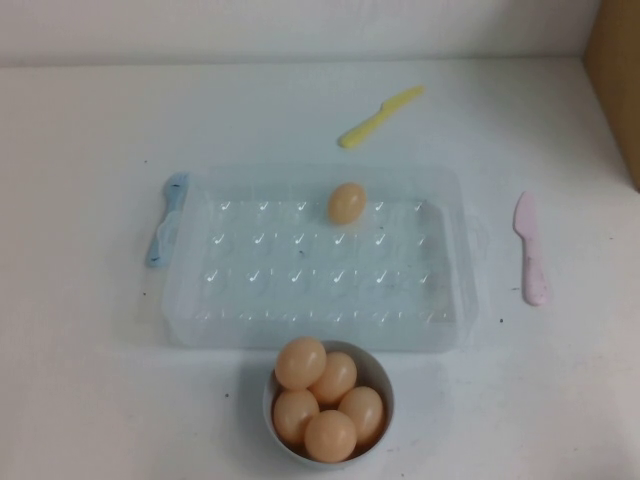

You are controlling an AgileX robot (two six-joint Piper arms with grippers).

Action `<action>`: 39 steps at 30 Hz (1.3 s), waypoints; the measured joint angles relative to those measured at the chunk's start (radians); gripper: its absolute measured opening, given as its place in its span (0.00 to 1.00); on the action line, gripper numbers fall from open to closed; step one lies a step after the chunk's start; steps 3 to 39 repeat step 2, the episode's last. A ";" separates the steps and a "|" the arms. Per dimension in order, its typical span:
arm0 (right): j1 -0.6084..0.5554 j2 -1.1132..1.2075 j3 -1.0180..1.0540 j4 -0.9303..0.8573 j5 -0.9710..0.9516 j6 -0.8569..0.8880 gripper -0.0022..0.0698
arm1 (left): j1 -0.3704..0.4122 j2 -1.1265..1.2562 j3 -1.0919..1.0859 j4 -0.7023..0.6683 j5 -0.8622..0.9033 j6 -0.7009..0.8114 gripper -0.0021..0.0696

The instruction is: Take an egg out of the egg box

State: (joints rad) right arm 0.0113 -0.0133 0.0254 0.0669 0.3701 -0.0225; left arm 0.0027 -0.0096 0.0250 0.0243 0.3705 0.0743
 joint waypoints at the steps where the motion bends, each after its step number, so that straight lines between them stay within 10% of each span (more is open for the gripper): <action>1: 0.000 0.000 0.000 0.000 0.000 0.000 0.01 | 0.000 0.000 0.000 0.000 0.000 0.000 0.02; 39: 0.000 0.000 0.000 0.000 0.000 0.000 0.01 | 0.000 0.000 0.000 0.000 0.000 0.000 0.02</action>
